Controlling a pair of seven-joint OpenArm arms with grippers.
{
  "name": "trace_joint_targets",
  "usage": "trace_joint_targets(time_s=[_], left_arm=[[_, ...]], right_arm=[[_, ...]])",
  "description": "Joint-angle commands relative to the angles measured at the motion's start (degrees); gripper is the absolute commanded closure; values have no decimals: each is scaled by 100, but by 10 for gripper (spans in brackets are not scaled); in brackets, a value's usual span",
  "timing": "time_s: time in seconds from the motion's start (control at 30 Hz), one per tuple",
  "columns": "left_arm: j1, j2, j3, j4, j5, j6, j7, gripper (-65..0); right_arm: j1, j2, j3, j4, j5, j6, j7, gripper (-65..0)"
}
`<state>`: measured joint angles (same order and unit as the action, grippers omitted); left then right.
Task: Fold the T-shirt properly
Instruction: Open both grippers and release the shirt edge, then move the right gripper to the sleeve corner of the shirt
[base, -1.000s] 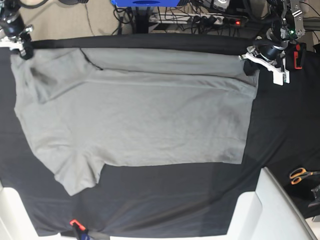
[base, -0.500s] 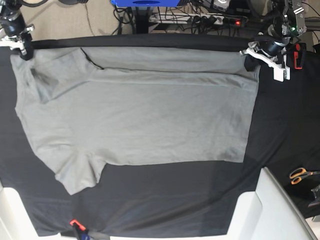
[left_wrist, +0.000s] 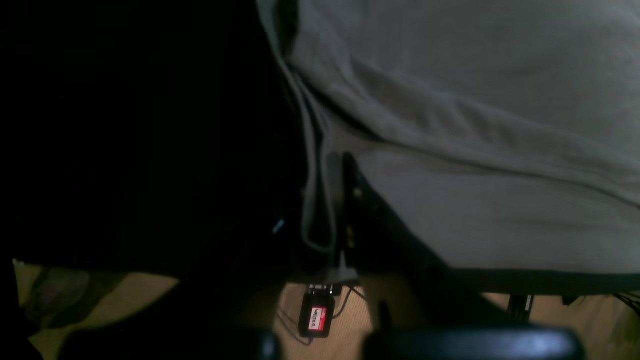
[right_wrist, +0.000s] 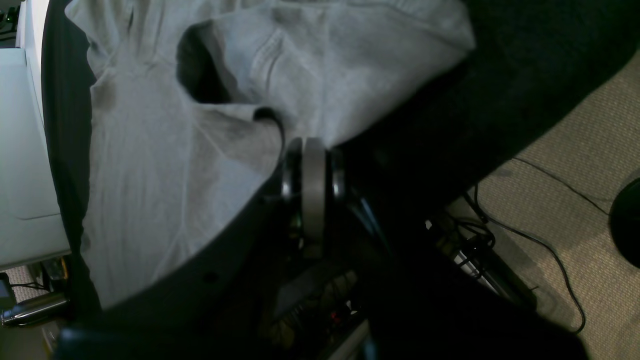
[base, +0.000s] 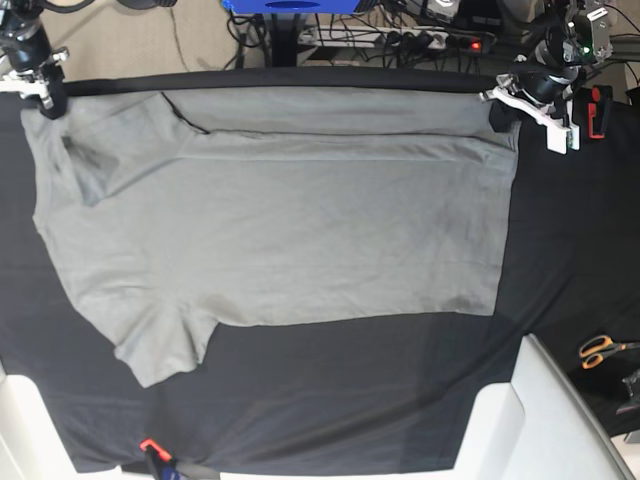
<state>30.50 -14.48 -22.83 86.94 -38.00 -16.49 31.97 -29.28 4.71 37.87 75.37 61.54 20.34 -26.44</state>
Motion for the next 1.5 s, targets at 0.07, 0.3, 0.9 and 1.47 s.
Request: trace_joint_targets(time_s=[0.07,0.3,0.9,1.47], left_arm=[[31,-86,-51,58,-46,-17,-115,0],[22,-104,-51,49,-29,-17,-98,0],[374,-112,-1414,146,-20,1,-80,-168],[-1296,-798,-1045,999,806,-8,1573,-165]], right_arm=[[-48,87,7,45,92,63,90,0],[-48,87,42,45,92,63,90,-8],[-461,78,95,810,101,-377,116,-417],[3266,2056,-363,-2179,-2360,933,160,-422]])
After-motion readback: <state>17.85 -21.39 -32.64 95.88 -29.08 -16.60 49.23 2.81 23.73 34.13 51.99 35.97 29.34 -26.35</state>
